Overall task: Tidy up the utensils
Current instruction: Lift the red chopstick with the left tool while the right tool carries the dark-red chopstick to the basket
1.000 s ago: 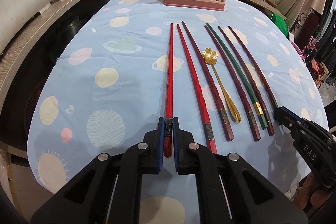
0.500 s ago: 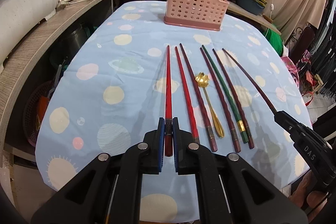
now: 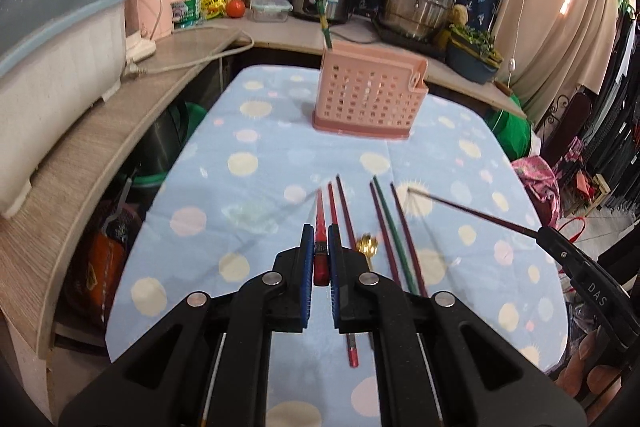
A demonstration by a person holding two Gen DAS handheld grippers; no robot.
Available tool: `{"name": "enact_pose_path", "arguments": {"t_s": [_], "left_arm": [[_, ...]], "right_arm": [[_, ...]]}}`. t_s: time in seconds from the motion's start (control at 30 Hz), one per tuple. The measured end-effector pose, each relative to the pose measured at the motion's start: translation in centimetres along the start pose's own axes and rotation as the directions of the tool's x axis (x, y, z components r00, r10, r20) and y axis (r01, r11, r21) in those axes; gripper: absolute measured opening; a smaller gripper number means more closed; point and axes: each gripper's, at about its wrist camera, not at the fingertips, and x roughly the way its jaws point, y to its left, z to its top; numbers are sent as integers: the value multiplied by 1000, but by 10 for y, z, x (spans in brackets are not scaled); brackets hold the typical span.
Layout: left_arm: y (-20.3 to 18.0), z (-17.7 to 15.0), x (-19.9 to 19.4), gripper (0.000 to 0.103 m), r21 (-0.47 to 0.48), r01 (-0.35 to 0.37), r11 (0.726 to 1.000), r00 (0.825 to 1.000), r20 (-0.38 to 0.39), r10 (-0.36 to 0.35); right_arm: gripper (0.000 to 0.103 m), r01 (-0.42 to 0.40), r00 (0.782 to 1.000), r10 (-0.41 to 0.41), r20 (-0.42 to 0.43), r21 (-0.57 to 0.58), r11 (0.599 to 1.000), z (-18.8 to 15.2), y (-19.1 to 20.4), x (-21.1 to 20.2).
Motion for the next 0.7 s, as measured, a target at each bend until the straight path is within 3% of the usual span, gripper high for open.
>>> {"name": "enact_pose_path", "arguments": {"t_s": [0.7], "left_arm": [[-14,132,-9,7,-12,49,999,988,146,-46]], "right_arm": [[8,-41,990,37,137,29,999,111,-3,-6]]}}
